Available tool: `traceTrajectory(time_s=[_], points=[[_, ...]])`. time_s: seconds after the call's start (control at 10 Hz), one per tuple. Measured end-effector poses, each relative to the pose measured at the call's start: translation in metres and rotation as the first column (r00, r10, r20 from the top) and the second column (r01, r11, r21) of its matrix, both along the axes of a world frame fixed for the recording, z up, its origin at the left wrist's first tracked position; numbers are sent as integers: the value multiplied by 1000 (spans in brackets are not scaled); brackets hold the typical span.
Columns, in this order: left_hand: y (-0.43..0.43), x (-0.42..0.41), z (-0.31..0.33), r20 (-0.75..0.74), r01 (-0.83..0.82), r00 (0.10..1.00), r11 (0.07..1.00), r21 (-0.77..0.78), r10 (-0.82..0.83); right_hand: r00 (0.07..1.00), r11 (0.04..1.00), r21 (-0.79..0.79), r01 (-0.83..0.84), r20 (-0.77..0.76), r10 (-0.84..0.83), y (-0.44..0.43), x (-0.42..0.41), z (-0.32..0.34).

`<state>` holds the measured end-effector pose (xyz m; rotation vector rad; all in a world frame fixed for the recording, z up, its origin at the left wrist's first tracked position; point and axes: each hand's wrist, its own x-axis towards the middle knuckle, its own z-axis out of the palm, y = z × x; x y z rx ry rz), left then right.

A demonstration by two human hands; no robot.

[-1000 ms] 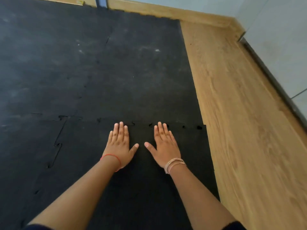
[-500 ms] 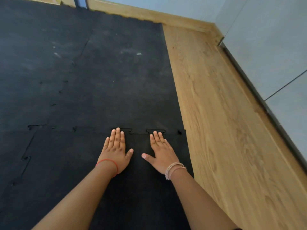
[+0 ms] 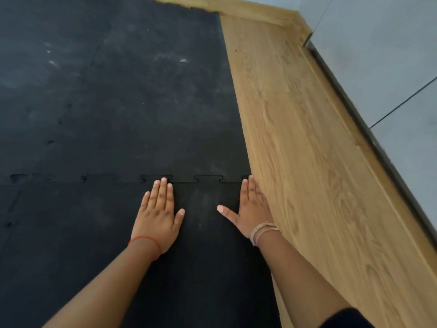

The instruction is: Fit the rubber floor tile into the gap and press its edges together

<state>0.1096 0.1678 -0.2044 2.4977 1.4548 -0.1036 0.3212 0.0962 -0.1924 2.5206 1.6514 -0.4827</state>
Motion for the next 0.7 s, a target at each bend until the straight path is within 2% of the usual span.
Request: traceTrajectory(time_s=[0.1,0.2,0.3,0.4,0.5,0.6,0.7], points=[[5,4,13,-87,7,996,997,-76,-14,998,987,-162,23,67,-12,10,-3,13],[-15,3,22,-67,-34,997,993,-117,26,995,981,-181,66,86,-51,3,-25,24],[-92,-28,9,133,-76,988,997,21,72,995,996,19,91,-48,-90,-60,-75,9],[-150,-63,-2,292,-83,954,996,39,69,993,972,203,119,-27,-116,-120,-116,0],[-162,-72,10,250,-66,967,996,64,48,995,989,113,97,-3,-97,-129,-124,3],[-153,-70,25,219,-30,976,994,101,7,997,994,81,71,-45,-68,-125,-116,17],[-126,-60,66,226,-11,973,973,229,-42,985,967,245,72,-172,-30,-119,-116,65]])
